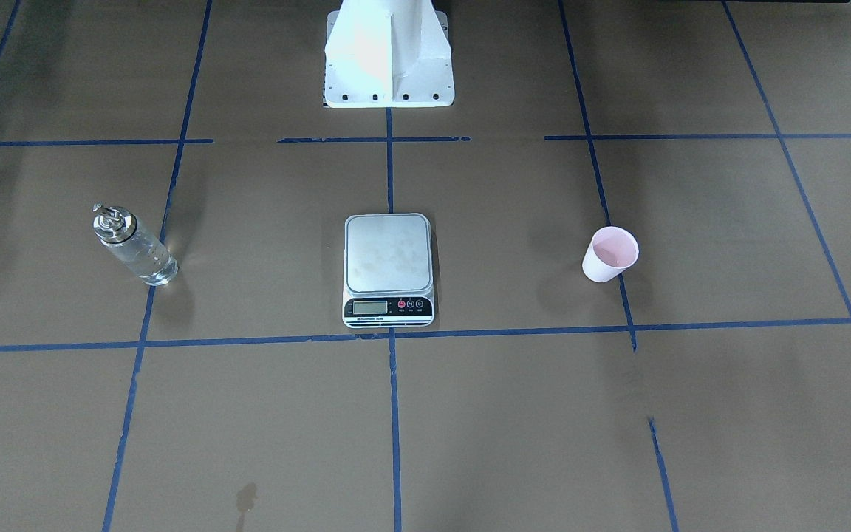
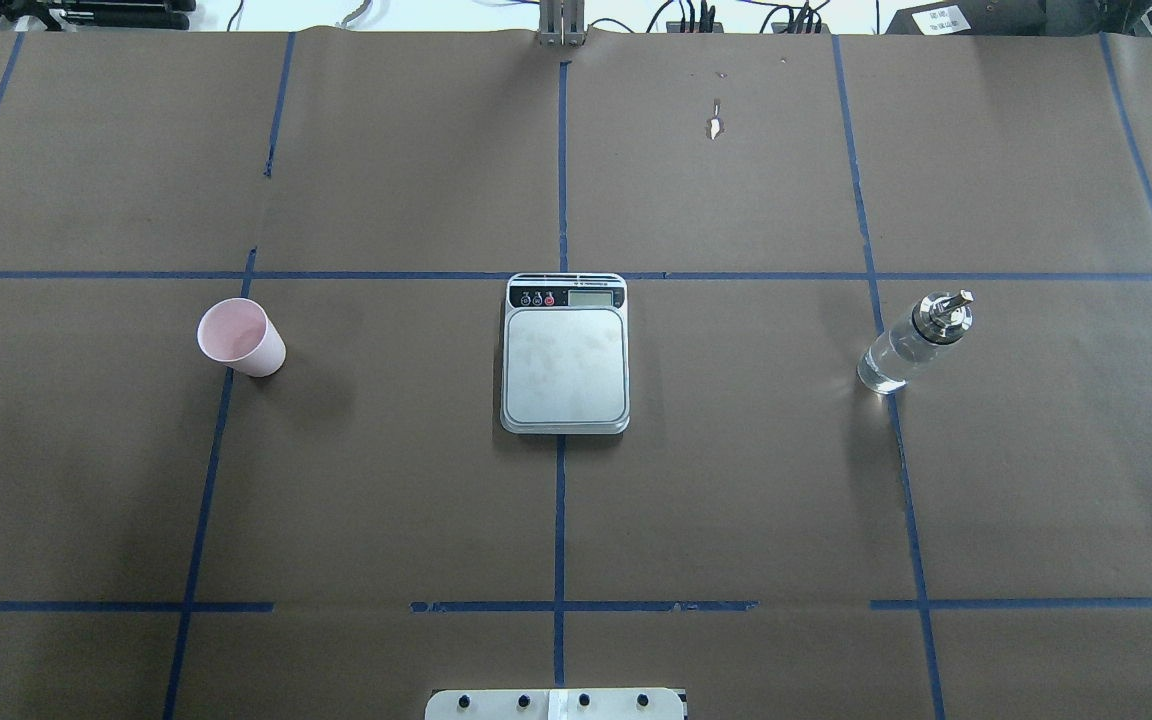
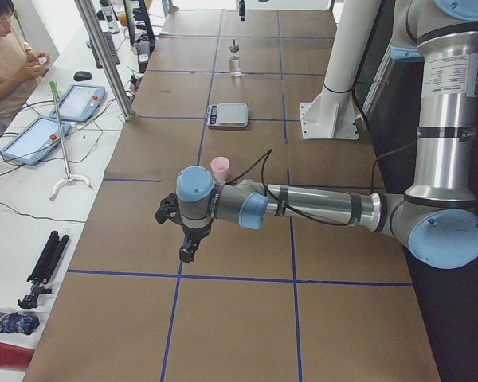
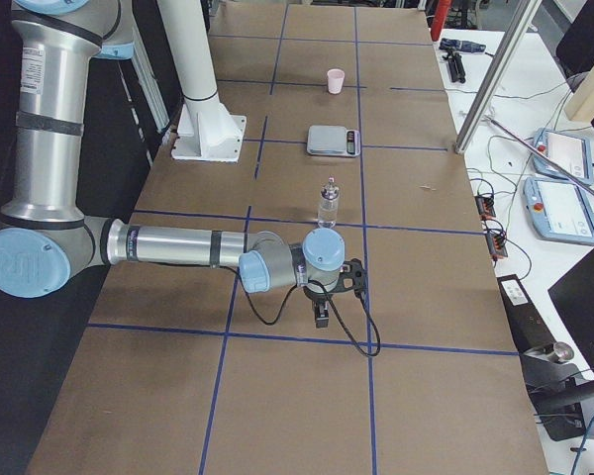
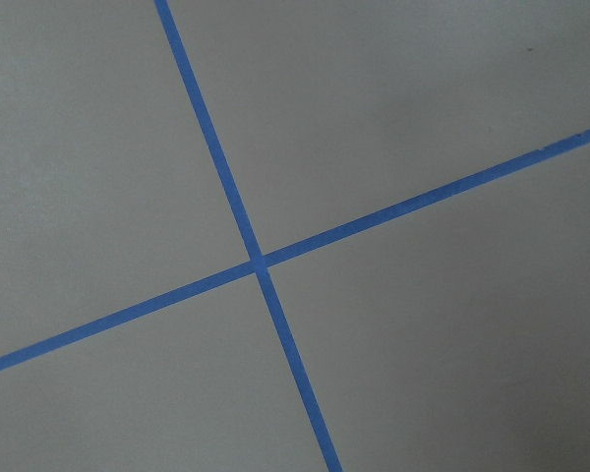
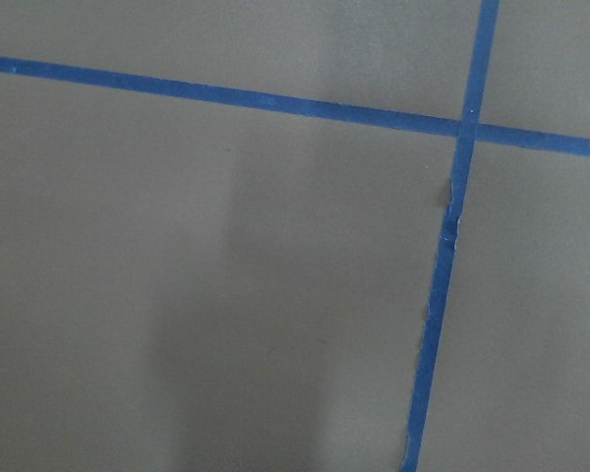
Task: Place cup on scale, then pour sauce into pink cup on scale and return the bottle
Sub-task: 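Move the left gripper down to the pink paper cup and grasp it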
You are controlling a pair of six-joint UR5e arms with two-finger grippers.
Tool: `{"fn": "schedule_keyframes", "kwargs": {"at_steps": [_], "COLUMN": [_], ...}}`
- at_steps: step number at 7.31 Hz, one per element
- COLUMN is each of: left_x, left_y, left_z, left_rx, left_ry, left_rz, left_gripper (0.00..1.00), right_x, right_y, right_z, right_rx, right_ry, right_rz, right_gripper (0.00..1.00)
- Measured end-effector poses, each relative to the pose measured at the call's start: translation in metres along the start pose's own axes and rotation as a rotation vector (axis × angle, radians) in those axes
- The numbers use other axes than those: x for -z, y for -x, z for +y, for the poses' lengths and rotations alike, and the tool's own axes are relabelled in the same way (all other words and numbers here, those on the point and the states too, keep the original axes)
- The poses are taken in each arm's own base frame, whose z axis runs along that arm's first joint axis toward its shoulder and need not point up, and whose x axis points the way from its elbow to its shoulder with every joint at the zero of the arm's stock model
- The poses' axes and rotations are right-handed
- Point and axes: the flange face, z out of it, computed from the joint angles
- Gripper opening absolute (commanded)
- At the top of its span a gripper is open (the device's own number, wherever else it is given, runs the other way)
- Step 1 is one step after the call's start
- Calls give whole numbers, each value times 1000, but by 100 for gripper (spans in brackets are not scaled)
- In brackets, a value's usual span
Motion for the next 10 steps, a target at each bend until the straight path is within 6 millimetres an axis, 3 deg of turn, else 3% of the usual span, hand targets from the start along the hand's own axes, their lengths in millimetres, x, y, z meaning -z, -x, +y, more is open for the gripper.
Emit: {"fn": "schedule_keyframes", "kwargs": {"at_steps": [4, 7, 8, 9, 10], "left_x": [8, 15, 10, -2, -19], "left_y": [-2, -13, -30, -64, -111], "left_z": [4, -4, -13, -31, -52], "left_rx": [1, -25, -26, -26, -23], "left_ry": [-9, -31, -27, -15, -14], "left_rz": [9, 18, 52, 99, 143], "left_gripper": [100, 100, 100, 100, 100], "right_x": [-7, -7, -10, -13, -15], "right_y": [16, 33, 40, 47, 53], "right_z": [-11, -21, -22, -22, -25], "right_rx": [40, 99, 121, 138, 153], "right_ry": [9, -19, -24, -21, -20], "right_rz": [-7, -23, -36, -45, -50], "right_gripper": [100, 100, 100, 100, 100]}}
